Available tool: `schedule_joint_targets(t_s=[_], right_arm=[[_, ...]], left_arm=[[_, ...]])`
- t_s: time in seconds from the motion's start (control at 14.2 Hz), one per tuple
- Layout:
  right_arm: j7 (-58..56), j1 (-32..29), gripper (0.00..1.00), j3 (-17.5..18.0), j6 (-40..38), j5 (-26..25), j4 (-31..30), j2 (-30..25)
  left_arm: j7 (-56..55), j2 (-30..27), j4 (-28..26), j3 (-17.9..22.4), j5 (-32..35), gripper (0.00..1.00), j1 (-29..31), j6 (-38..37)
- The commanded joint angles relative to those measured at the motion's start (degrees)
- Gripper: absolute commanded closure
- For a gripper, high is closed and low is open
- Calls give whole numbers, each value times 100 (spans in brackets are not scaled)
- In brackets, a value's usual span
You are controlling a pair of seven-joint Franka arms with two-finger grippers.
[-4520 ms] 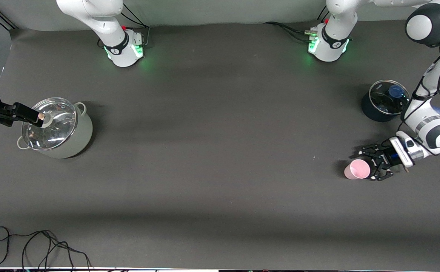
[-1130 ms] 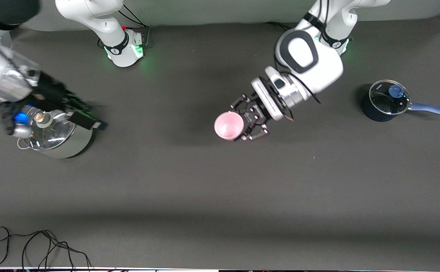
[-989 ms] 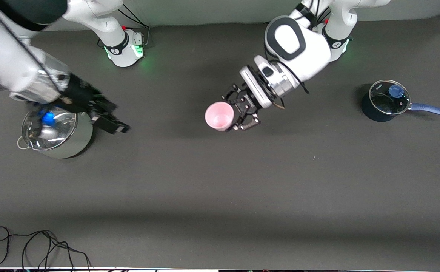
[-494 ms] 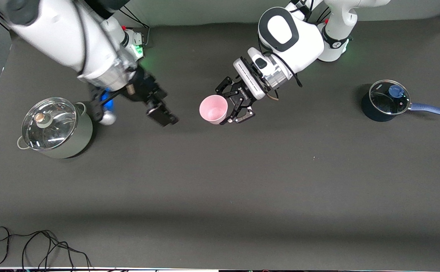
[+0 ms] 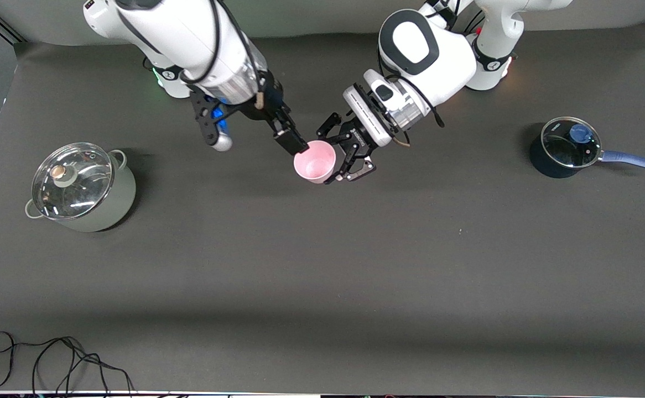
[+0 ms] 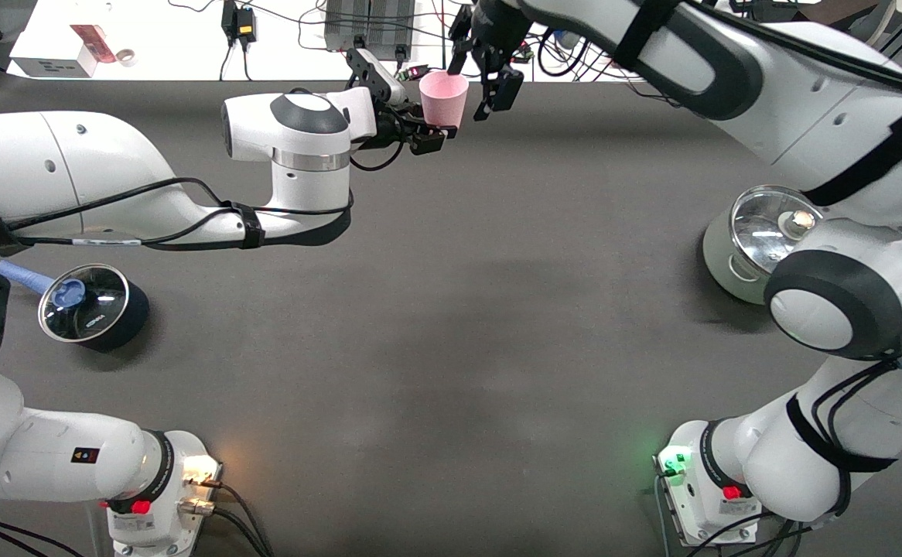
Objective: Transfer pink cup from left to right arm
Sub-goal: 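Lift the pink cup with the left gripper toward the table middle, then close the right gripper on the cup while the left gripper holds it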
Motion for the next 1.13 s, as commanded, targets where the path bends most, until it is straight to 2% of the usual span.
schedule_joint_targets(t_s=[0.0,0.14,0.21,0.28,0.35,0.42,1.06], right_arm=[[152,124,1,-64,-51,-92,213,314],[152,124,2,-64,-42,-92,239,385],[143,124,19,-55,-33,-92,248,394],[143,124,43,-63,-33,-92,274,385],[134,124,77,-64,-33,-92,301,394],[117,124,100,-64,-33,-92,327,394],[99,106,100,-72,-24,-101,371,394]], left_arm=[[-42,-45,53,-34,-120,60,12,70],[-42,-45,61,-34,-120,59,12,70],[-42,-36,70,-34,-120,60,12,70],[-42,-36,70,-34,-120,59,12,70],[-42,-36,70,-34,-120,59,12,70],[-42,-36,70,-34,-120,59,12,70],[-42,-27,79,-34,-120,56,21,70]])
